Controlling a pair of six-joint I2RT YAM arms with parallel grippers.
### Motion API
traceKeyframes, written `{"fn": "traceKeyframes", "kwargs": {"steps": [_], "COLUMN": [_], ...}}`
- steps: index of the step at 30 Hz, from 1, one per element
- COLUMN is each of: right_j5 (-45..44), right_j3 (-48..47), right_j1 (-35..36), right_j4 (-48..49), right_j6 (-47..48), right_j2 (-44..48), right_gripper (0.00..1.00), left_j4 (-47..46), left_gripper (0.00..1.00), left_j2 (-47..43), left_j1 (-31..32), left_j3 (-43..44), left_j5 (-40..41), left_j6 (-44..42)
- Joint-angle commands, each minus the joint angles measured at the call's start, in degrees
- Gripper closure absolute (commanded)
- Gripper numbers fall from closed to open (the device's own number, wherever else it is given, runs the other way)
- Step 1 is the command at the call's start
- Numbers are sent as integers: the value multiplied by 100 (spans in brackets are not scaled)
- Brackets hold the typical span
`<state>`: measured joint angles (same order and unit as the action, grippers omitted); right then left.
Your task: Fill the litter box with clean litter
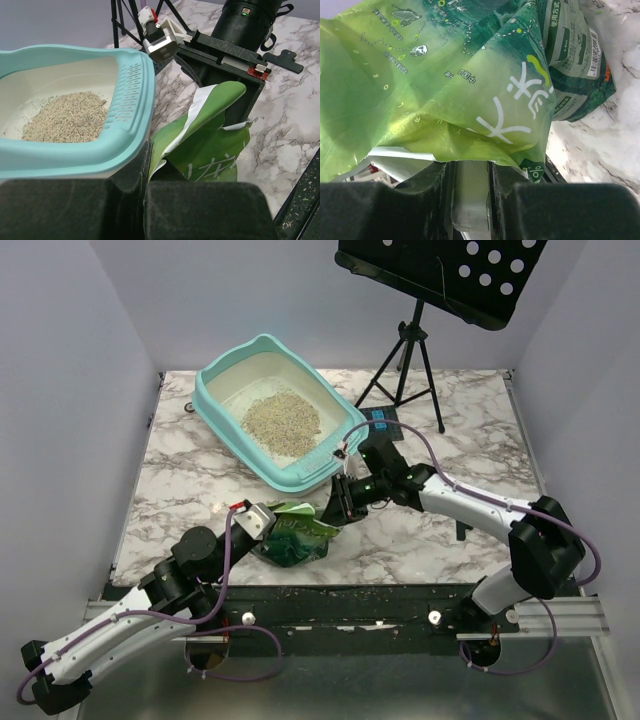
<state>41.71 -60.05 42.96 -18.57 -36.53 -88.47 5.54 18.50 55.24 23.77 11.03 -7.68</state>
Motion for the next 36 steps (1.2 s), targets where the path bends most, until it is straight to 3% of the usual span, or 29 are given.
{"fn": "traceKeyframes", "kwargs": {"steps": [1,13,20,36], "right_j5": [469,698,645,900], "right_j3": [651,1566,1997,3350], "right_j1": [81,55,-235,-1491], "right_j4": [1608,4431,5029,5012], "right_j6": [-1126,-2753,-3202,-3510], "right_j2": [277,734,1182,2702], "right_gripper": [99,99,99,99], "left_j4": [-124,-106,-106,-264], "left_gripper": [100,100,100,100], "left_j2": [13,66,75,83], "left_j1": [-14,-14,-22,-14], "left_j3": [102,110,93,-21], "left_j5": [-4,93,101,-364], "left_j6": [39,-23,-40,-84]}}
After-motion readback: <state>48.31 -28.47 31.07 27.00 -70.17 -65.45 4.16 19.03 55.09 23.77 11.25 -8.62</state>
